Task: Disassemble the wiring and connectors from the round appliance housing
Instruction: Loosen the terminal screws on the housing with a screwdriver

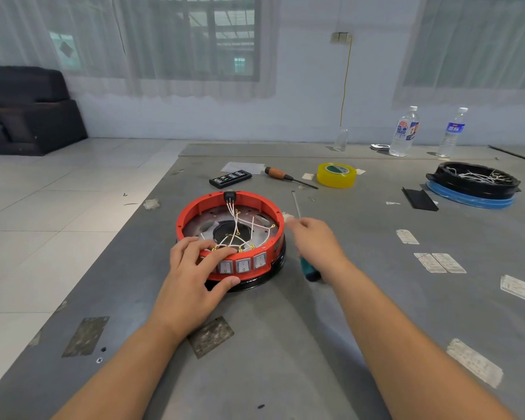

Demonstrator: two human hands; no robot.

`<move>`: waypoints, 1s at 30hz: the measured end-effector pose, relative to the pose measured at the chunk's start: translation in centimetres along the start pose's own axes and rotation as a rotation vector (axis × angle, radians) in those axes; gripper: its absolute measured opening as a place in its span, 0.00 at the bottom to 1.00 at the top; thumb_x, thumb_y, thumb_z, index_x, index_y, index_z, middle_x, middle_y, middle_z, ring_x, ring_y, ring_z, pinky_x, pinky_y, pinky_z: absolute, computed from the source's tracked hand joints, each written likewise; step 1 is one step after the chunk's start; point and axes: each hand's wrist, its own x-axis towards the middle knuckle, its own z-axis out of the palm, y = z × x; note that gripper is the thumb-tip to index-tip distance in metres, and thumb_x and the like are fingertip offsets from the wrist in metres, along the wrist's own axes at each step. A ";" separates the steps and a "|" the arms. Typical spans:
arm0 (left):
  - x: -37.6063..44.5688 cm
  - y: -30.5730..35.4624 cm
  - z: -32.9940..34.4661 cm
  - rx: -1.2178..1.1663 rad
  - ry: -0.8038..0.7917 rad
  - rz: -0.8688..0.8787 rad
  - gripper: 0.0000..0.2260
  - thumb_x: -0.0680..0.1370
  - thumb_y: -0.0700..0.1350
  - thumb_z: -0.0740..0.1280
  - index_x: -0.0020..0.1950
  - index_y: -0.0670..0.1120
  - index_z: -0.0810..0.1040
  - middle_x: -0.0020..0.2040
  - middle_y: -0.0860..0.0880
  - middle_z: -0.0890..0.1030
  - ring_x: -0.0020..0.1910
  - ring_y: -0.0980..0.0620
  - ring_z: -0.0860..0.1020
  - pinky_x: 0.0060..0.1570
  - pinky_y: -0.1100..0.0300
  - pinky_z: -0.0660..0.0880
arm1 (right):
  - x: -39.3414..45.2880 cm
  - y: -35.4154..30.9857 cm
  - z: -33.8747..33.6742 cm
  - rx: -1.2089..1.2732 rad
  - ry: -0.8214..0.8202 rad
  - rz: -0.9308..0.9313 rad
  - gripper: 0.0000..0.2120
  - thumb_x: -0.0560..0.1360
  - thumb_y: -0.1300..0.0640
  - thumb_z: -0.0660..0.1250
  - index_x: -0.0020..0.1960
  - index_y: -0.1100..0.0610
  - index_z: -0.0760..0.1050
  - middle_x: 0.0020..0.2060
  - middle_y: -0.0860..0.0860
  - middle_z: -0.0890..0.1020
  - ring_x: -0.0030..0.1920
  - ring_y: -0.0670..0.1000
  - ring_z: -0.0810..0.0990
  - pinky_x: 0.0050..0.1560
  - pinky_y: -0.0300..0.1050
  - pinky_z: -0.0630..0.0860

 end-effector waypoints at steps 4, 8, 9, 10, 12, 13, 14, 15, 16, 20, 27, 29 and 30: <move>-0.1 -0.3 -0.1 0.046 0.041 0.033 0.25 0.77 0.65 0.65 0.69 0.54 0.82 0.68 0.48 0.75 0.74 0.40 0.65 0.68 0.44 0.72 | -0.2 -0.3 3.2 -0.008 -0.118 0.163 0.36 0.75 0.29 0.60 0.67 0.58 0.76 0.63 0.56 0.79 0.62 0.58 0.78 0.66 0.56 0.75; -0.1 -0.6 -0.2 0.081 0.062 0.055 0.25 0.78 0.64 0.64 0.69 0.53 0.82 0.68 0.46 0.75 0.74 0.39 0.65 0.67 0.41 0.75 | -0.3 -0.2 4.8 0.138 -0.184 0.253 0.36 0.73 0.30 0.64 0.70 0.55 0.73 0.61 0.52 0.81 0.59 0.55 0.81 0.61 0.55 0.79; 0.0 -0.6 -0.2 0.093 0.074 0.070 0.24 0.78 0.64 0.64 0.68 0.52 0.82 0.68 0.46 0.76 0.74 0.39 0.66 0.67 0.41 0.74 | -0.2 -0.2 5.0 0.149 -0.178 0.239 0.34 0.73 0.32 0.64 0.69 0.54 0.73 0.59 0.52 0.81 0.56 0.54 0.81 0.59 0.54 0.80; 0.0 -0.6 -0.3 0.098 0.088 0.086 0.24 0.78 0.63 0.65 0.68 0.52 0.82 0.68 0.45 0.76 0.74 0.39 0.66 0.68 0.41 0.73 | -0.3 -0.3 5.2 0.160 -0.160 0.228 0.31 0.73 0.34 0.64 0.68 0.53 0.73 0.56 0.51 0.82 0.54 0.53 0.81 0.57 0.52 0.81; 0.2 -0.4 -0.4 0.061 0.107 0.099 0.22 0.78 0.63 0.69 0.67 0.53 0.83 0.68 0.46 0.76 0.77 0.42 0.64 0.72 0.43 0.69 | -0.2 0.0 5.6 0.194 -0.128 0.213 0.23 0.75 0.38 0.63 0.62 0.53 0.76 0.50 0.49 0.83 0.50 0.50 0.82 0.55 0.50 0.82; 0.3 -0.3 -0.4 0.024 0.117 0.090 0.21 0.78 0.62 0.72 0.67 0.53 0.83 0.70 0.47 0.76 0.80 0.44 0.61 0.75 0.45 0.66 | -0.2 0.1 5.8 0.205 -0.117 0.200 0.20 0.76 0.39 0.62 0.57 0.53 0.78 0.47 0.49 0.84 0.48 0.49 0.82 0.54 0.50 0.82; 0.3 -0.1 -0.3 -0.018 0.128 0.063 0.21 0.77 0.60 0.75 0.67 0.54 0.83 0.74 0.48 0.74 0.83 0.47 0.57 0.77 0.46 0.61 | -0.2 0.3 5.9 0.210 -0.109 0.186 0.17 0.77 0.40 0.61 0.53 0.52 0.78 0.45 0.49 0.84 0.47 0.48 0.83 0.52 0.49 0.82; 0.3 0.1 -0.2 -0.069 0.141 0.009 0.24 0.74 0.58 0.78 0.69 0.57 0.82 0.80 0.50 0.68 0.85 0.48 0.51 0.78 0.48 0.55 | -0.2 0.4 6.0 0.220 -0.101 0.175 0.16 0.77 0.40 0.61 0.50 0.52 0.79 0.44 0.49 0.85 0.46 0.48 0.83 0.49 0.46 0.82; 0.2 0.4 -0.3 -0.126 0.153 -0.079 0.30 0.70 0.56 0.81 0.72 0.62 0.78 0.84 0.52 0.60 0.86 0.49 0.44 0.78 0.50 0.51 | -0.2 0.5 6.1 0.242 -0.090 0.169 0.16 0.77 0.41 0.61 0.47 0.52 0.79 0.43 0.48 0.85 0.45 0.47 0.83 0.45 0.44 0.81; 0.2 1.1 -0.5 -0.517 0.168 -0.485 0.60 0.65 0.46 0.87 0.80 0.75 0.48 0.85 0.59 0.38 0.84 0.59 0.44 0.81 0.59 0.51 | -0.4 0.8 6.5 0.340 -0.011 0.146 0.14 0.77 0.43 0.63 0.42 0.52 0.79 0.40 0.49 0.84 0.42 0.48 0.82 0.37 0.43 0.75; 1.1 1.7 -0.3 -1.386 0.204 -0.821 0.60 0.70 0.31 0.79 0.85 0.62 0.42 0.77 0.47 0.73 0.67 0.51 0.81 0.65 0.50 0.78 | -0.8 0.6 7.4 0.383 0.057 0.121 0.11 0.78 0.43 0.63 0.45 0.50 0.78 0.46 0.51 0.84 0.44 0.47 0.83 0.37 0.41 0.76; 1.5 2.0 -0.2 -1.513 0.184 -0.823 0.44 0.69 0.36 0.78 0.81 0.45 0.63 0.68 0.42 0.83 0.63 0.48 0.84 0.56 0.57 0.83 | -0.7 0.6 7.5 0.399 0.065 0.127 0.12 0.77 0.42 0.63 0.48 0.49 0.79 0.51 0.52 0.83 0.48 0.49 0.83 0.46 0.48 0.82; 1.7 2.3 -0.1 -1.506 0.150 -0.815 0.35 0.69 0.39 0.78 0.75 0.43 0.71 0.65 0.42 0.84 0.63 0.47 0.84 0.55 0.58 0.83 | -0.7 0.5 7.6 0.415 0.064 0.134 0.12 0.76 0.42 0.63 0.50 0.49 0.79 0.52 0.52 0.82 0.49 0.50 0.83 0.51 0.51 0.83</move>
